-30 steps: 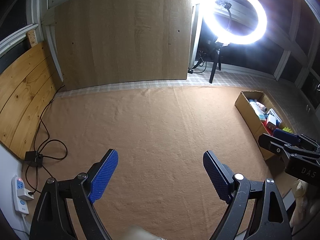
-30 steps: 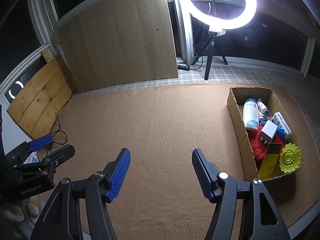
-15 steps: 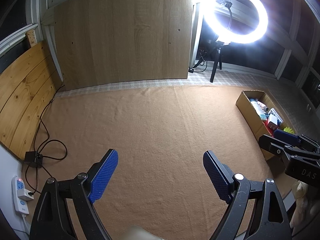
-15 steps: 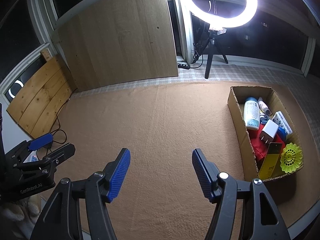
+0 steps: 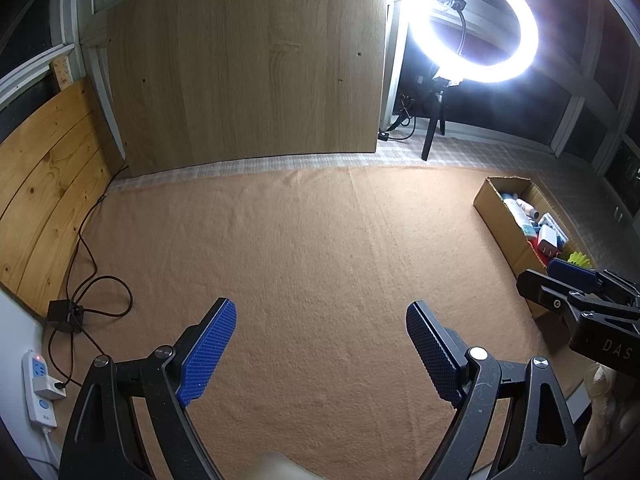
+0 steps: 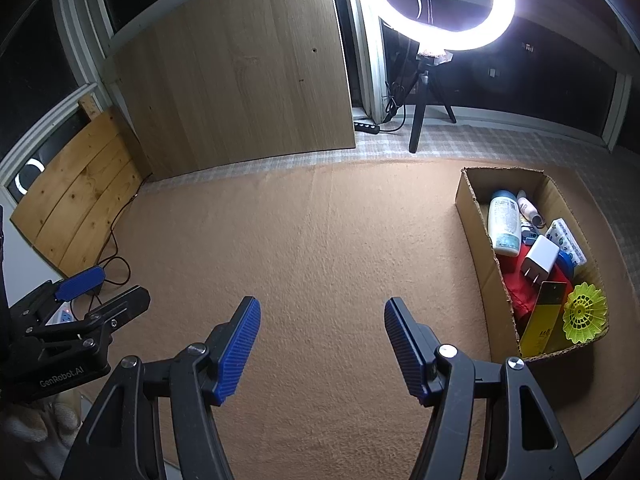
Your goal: Organize objects
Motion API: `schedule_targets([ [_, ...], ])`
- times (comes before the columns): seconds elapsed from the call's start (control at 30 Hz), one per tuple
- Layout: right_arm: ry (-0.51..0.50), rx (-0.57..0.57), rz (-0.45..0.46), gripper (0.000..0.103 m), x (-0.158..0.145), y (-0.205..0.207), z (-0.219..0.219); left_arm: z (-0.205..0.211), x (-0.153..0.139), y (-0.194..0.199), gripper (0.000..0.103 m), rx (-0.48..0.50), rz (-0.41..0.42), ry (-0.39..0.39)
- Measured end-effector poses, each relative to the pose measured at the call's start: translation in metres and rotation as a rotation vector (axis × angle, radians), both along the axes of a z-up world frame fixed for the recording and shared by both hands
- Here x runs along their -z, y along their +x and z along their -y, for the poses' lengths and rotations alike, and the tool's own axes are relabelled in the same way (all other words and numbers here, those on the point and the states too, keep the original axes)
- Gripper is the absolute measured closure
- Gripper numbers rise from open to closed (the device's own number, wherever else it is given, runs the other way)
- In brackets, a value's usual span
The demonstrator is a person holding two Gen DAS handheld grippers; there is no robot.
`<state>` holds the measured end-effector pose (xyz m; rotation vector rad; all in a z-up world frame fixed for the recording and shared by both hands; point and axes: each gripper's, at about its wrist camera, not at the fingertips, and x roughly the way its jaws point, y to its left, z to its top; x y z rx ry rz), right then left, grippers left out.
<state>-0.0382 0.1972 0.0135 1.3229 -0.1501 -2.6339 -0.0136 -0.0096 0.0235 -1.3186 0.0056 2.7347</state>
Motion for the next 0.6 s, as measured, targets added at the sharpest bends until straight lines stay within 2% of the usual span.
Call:
schedule_targets([
  [0.6,0.023,0.012,0.005,0.042,0.0052,-0.0018,-0.0030,0.0010,0.0083,-0.0017,0.013,0.008,0.015,-0.004],
])
